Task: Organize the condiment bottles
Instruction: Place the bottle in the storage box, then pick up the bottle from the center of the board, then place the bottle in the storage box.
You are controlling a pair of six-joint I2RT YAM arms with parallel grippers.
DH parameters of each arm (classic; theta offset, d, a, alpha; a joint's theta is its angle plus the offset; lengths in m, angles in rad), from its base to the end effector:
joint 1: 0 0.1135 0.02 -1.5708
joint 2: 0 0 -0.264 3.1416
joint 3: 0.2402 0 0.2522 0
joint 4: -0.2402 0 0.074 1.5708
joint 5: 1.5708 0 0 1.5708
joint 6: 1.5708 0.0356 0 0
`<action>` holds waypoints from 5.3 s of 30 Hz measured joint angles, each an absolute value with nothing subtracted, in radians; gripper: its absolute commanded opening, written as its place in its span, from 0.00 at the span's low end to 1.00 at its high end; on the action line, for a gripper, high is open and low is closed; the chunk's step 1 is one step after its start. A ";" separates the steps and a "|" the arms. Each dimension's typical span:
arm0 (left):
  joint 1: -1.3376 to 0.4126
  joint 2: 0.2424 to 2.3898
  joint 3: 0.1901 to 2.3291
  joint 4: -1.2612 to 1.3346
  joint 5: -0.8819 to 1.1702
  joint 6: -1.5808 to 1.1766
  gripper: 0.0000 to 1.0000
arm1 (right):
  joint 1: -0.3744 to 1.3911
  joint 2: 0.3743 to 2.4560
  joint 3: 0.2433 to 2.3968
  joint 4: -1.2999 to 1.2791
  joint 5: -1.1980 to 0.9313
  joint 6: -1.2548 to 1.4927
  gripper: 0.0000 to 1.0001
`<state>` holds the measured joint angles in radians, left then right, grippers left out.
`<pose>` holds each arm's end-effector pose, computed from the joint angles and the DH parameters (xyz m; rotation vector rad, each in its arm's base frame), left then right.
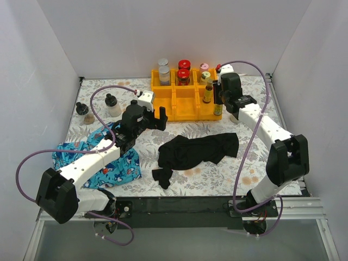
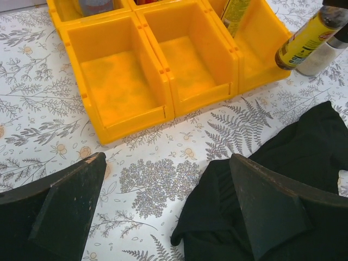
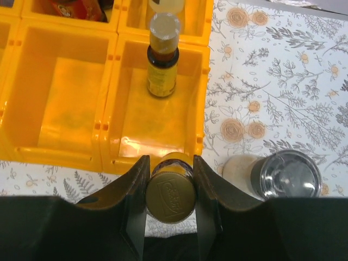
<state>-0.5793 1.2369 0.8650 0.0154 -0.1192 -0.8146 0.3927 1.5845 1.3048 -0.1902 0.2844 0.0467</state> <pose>0.2416 -0.1530 0.2916 -0.3188 1.9870 -0.8046 0.3476 0.1332 0.3185 -0.1722 2.0131 -0.0120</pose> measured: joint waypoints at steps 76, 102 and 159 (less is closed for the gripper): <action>-0.565 1.173 0.865 0.007 -0.113 -0.809 0.98 | 0.302 1.679 1.599 -0.319 0.294 0.157 0.96; -0.565 1.164 0.865 0.007 -0.093 -0.819 0.98 | 0.105 1.922 1.610 -0.615 0.255 0.106 0.90; -0.564 1.134 0.864 0.007 -0.094 -0.819 0.98 | 0.583 1.830 1.776 -0.567 0.222 0.198 0.37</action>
